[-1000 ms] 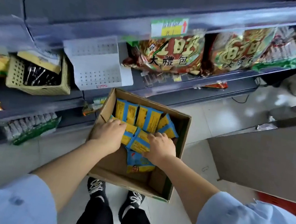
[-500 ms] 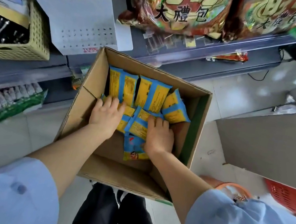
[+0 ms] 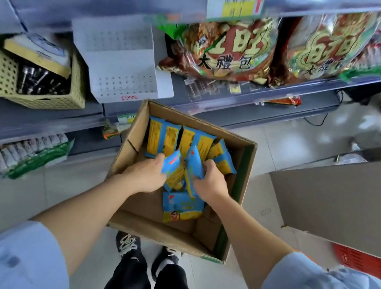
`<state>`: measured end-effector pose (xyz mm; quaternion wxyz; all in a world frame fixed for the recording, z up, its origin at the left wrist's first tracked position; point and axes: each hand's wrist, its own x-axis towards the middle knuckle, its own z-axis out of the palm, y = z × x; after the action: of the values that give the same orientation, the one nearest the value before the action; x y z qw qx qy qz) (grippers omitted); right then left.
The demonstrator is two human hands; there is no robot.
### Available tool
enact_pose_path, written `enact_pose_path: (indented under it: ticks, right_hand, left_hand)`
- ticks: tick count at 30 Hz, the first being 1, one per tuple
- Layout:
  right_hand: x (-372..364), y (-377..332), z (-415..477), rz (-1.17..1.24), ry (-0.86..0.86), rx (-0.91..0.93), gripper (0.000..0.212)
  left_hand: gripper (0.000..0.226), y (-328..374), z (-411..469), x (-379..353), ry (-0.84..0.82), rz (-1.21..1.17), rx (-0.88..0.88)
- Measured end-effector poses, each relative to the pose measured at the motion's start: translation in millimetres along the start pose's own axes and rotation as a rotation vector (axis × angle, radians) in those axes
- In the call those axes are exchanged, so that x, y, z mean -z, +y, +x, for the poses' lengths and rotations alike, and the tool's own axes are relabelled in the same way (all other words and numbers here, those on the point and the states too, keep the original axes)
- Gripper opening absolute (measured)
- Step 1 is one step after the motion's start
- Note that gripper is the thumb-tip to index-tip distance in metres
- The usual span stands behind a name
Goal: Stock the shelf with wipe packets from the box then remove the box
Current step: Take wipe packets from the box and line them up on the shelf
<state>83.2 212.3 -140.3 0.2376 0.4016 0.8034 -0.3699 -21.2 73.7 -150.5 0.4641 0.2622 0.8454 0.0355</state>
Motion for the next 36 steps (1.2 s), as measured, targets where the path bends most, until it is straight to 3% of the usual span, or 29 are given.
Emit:
enact_pose_path:
  ticks: [5, 12, 15, 18, 24, 36]
  right_hand:
    - [24.4, -21.2, -29.1, 0.208, 0.011, -0.132, 0.049]
    - [50.9, -69.4, -67.1, 0.001, 0.010, 0.052, 0.057]
    - [65.3, -92.0, -84.6, -0.143, 0.091, 0.144, 0.045]
    - [77.6, -113.8, -103.5, -0.236, 0.173, 0.275, 0.044]
    - [92.9, -153.1, -152.5, -0.302, 0.262, 0.537, 0.032]
    - [91.5, -248.2, -265.3, -0.240, 0.254, 0.916, 0.018]
  left_hand:
    - [0.057, -6.1, -32.9, 30.3, 0.048, -0.261, 0.048]
    - [0.078, -23.4, -95.6, 81.9, 0.045, -0.344, -0.067]
    - [0.064, -31.6, -123.3, 97.9, 0.156, -0.307, -0.084]
    - [0.041, -41.3, -156.1, 110.4, 0.349, -0.160, -0.001]
    - [0.016, -58.8, -241.5, 122.9, 0.720, -0.086, 0.134]
    - [0.014, -108.9, -416.6, 130.5, 1.035, -0.083, 0.335]
